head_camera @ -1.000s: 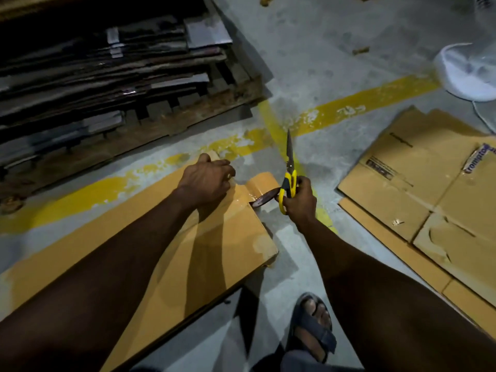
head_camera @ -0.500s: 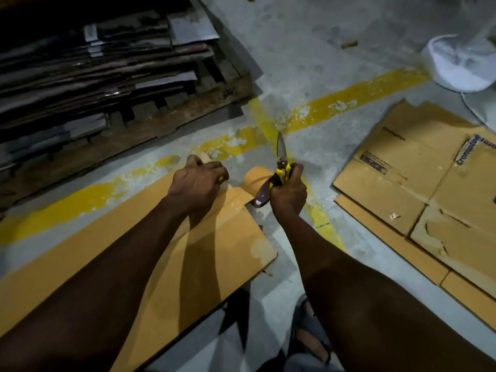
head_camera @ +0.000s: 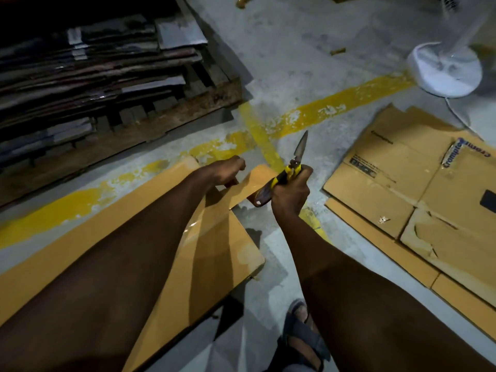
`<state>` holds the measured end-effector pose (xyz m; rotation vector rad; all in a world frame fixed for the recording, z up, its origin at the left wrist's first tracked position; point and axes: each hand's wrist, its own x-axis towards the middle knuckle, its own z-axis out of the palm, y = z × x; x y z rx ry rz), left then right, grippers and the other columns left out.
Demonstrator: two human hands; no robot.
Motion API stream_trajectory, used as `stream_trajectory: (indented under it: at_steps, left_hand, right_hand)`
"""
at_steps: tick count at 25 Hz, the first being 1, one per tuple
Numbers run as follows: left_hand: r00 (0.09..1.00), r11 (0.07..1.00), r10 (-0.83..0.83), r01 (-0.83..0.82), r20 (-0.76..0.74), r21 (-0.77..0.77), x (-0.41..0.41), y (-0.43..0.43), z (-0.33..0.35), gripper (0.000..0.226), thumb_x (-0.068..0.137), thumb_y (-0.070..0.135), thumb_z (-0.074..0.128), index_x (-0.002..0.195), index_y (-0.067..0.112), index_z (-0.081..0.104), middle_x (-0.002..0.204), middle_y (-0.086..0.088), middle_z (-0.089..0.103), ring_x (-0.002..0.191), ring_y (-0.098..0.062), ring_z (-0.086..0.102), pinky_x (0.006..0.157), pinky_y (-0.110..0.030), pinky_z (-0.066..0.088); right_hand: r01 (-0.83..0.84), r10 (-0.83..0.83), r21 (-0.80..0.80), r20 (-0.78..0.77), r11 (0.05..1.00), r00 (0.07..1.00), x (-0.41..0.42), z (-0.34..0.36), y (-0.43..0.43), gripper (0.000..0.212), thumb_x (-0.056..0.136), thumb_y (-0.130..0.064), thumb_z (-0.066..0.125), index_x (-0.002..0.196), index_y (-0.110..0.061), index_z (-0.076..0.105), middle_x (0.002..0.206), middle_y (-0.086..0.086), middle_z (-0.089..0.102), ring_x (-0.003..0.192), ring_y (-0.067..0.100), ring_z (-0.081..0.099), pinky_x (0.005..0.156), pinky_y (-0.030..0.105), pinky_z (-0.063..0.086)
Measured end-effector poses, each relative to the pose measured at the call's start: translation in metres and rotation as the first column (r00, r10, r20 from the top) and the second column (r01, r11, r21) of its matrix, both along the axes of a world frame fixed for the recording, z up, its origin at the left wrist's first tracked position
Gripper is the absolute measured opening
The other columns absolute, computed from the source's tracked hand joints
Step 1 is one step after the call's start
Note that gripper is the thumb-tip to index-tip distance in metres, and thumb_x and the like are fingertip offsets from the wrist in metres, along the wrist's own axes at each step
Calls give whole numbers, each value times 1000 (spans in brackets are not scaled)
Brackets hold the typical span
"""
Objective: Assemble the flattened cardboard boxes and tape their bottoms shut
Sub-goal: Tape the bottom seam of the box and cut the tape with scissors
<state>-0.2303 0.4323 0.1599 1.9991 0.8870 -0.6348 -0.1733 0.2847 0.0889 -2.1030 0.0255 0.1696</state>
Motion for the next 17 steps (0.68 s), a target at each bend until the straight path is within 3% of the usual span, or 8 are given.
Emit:
stream_trajectory:
  at_steps: [2, 5, 8, 11, 13, 15, 17]
  left_hand:
    - [998, 1000, -1, -1, -67, -27, 4, -2, 3, 49, 102, 40, 23, 142, 14, 37, 134, -19, 52, 118, -34, 51, 96, -37, 36]
    - [998, 996, 28, -32, -54, -80, 7, 0, 7, 51, 102, 36, 20, 146, 15, 33, 138, -20, 49, 116, -33, 56, 94, -34, 37]
    - [993, 979, 98, -84, 65, -188, 7, 4, 8, 38, 102, 23, 23, 132, 12, 43, 142, -13, 47, 99, -30, 63, 100, -34, 42]
    - [965, 935, 223, -172, 138, -309, 6, 3, 13, 31, 101, 19, 19, 113, 9, 46, 141, -19, 47, 81, -30, 59, 102, -40, 40]
    - [939, 901, 309, -238, 152, -363, 5, 5, 12, 36, 100, 19, 19, 100, 9, 53, 128, -29, 55, 70, -27, 52, 100, -41, 41]
    - [934, 874, 339, -268, 112, -406, 4, 9, 14, 53, 98, 32, 17, 109, 6, 61, 95, -31, 62, 63, -25, 44, 87, -36, 44]
    - [940, 873, 330, -268, 89, -408, 4, 11, 13, 63, 97, 39, 15, 118, 2, 61, 71, -22, 62, 60, -24, 38, 73, -30, 40]
  right_hand:
    - [-38, 39, -10, 27, 999, 999, 2, 0, -3, 27, 89, -10, 55, 112, -11, 41, 82, 9, 55, 81, 42, 61, 60, 38, 37]
    - [-57, 57, 4, 54, 998, 997, 7, 3, -3, 28, 88, -11, 57, 111, -11, 41, 86, 14, 61, 80, 41, 61, 60, 37, 39]
    - [-56, 57, -14, 45, 998, 997, 7, 2, -7, 28, 89, -12, 57, 111, -11, 40, 83, 11, 58, 79, 40, 61, 60, 37, 38]
    - [-112, 113, -17, 50, 994, 992, 7, 1, -11, 29, 86, -7, 59, 107, -10, 39, 79, 9, 55, 75, 40, 59, 56, 39, 40]
    - [-172, 173, -19, 28, 985, 985, 13, 2, -16, 32, 84, -7, 62, 103, -13, 37, 80, 10, 55, 73, 37, 57, 57, 41, 43]
    - [-228, 226, -34, -45, 973, 973, 22, -3, -28, 39, 82, -10, 71, 101, -15, 37, 81, 8, 57, 75, 35, 59, 59, 43, 47]
    - [-284, 287, 45, -210, 958, 935, 28, -6, -45, 46, 78, -18, 82, 96, -19, 40, 79, 6, 57, 71, 31, 60, 57, 40, 51]
